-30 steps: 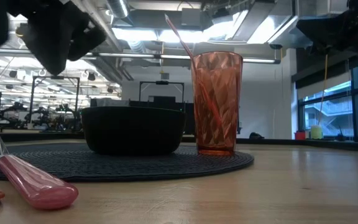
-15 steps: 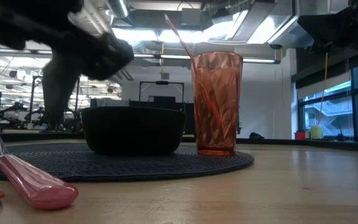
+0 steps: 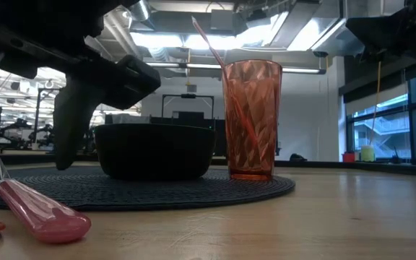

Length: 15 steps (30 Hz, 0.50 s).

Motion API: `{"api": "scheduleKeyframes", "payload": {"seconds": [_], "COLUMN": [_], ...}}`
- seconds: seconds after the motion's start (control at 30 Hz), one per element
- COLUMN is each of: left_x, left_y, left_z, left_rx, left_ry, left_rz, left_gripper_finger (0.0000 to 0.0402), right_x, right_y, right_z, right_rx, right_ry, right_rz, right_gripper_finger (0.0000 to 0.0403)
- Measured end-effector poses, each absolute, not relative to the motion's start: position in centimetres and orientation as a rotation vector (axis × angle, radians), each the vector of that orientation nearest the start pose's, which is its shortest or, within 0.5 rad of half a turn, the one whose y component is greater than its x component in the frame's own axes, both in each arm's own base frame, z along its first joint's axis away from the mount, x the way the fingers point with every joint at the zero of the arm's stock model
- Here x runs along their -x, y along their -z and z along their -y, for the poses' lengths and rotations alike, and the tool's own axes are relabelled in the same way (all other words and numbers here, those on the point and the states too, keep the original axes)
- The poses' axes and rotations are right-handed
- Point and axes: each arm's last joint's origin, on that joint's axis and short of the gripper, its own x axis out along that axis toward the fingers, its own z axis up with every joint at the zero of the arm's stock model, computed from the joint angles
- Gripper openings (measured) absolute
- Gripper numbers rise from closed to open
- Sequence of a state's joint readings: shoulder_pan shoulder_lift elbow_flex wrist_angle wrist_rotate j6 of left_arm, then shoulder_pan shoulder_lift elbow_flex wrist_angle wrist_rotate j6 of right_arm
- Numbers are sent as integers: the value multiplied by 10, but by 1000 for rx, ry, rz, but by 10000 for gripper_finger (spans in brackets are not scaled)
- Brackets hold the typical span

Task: Pick & Place Utensil
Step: Put the pink fork into the black bowl

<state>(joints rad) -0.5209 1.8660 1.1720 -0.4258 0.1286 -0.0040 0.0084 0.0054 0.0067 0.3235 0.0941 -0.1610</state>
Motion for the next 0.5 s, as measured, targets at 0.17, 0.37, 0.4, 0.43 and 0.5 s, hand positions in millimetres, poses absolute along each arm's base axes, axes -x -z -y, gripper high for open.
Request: {"api": "scheduleKeyframes", "payload": {"seconds": [0.17, 0.37, 0.4, 0.43, 0.5], "left_x": [-316, -319, -319, -319, -320], "left_y": [-149, -138, -137, -136, -135], "left_z": [186, 187, 187, 187, 188], "left_rx": [-214, -220, -220, -220, -220], "left_ry": [575, 567, 567, 567, 566], "left_rz": [-1144, -1168, -1168, -1169, -1170], "left_gripper_finger": [175, 166, 165, 163, 159], "right_x": [-92, -92, -93, -93, -93], "right_y": [-196, -196, -196, -196, -196], "right_z": [2, 1, 1, 1, 1], "right_rx": [136, 117, 114, 109, 100], "right_ry": [110, 92, 86, 81, 66], "right_rz": [317, 320, 320, 321, 322], "right_gripper_finger": [7, 7, 7, 7, 7]}}
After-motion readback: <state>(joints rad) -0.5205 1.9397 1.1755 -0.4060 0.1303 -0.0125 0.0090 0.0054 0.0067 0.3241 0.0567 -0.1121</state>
